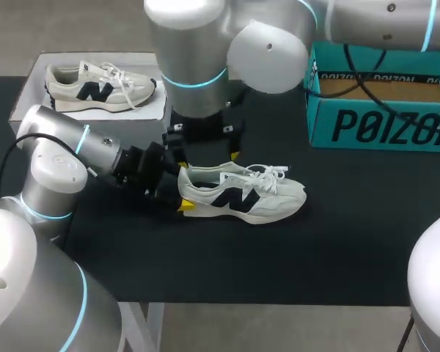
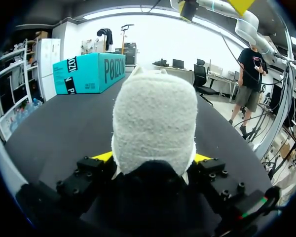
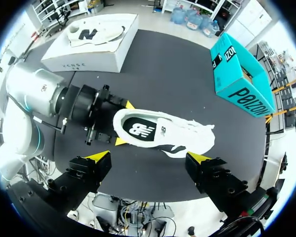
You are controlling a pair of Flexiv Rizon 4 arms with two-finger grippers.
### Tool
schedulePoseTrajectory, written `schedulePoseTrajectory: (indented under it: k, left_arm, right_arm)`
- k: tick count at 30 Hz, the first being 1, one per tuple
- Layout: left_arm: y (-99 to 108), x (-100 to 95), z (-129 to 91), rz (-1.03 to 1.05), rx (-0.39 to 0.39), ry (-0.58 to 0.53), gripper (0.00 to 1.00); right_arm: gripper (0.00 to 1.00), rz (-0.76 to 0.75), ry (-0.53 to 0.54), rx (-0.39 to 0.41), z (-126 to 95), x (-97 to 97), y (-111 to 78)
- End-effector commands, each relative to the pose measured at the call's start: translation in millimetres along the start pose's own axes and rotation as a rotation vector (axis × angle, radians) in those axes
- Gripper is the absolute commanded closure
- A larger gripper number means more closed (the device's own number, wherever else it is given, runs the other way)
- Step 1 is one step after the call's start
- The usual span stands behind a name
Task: Take the shoe out of the shoebox, open the shoe tongue, remove and reinsert the insole, then place the shoe into the shoebox
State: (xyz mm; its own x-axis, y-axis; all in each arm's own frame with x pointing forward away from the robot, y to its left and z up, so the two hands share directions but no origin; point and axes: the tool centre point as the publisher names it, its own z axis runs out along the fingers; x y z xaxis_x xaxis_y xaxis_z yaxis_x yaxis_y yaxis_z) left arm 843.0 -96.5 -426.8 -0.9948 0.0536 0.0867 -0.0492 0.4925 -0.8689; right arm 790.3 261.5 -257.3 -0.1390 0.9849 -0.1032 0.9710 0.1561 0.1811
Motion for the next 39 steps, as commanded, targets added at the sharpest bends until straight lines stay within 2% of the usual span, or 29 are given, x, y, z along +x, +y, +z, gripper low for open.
schedulePoseTrajectory:
  k: [1,9,21,33,39]
  left_arm:
    - [2,-0.1,5,0.0,-0.001,0.001,1.0]
    - [2,-0.1,5,0.0,-0.001,0.001,1.0]
    - [2,-0.1,5,0.0,-0.001,0.001,1.0]
    - [2,-0.1,5,0.0,-0.001,0.001,1.0]
    - [2,-0.1,5,0.0,-0.001,0.001,1.0]
  right_arm:
    - [0.0,0.026,-0.178,0.013,18,5.0,4.9]
    - [0.0,0.046,-0.213,0.041,46,-17.2,12.8]
    - [0.0,0.095,-0.172,0.071,75,-28.9,27.9]
    - [0.0,0.121,-0.202,0.13,93,-49.3,23.8]
    - [0.0,0.111,-0.237,0.146,104,-50.5,20.5]
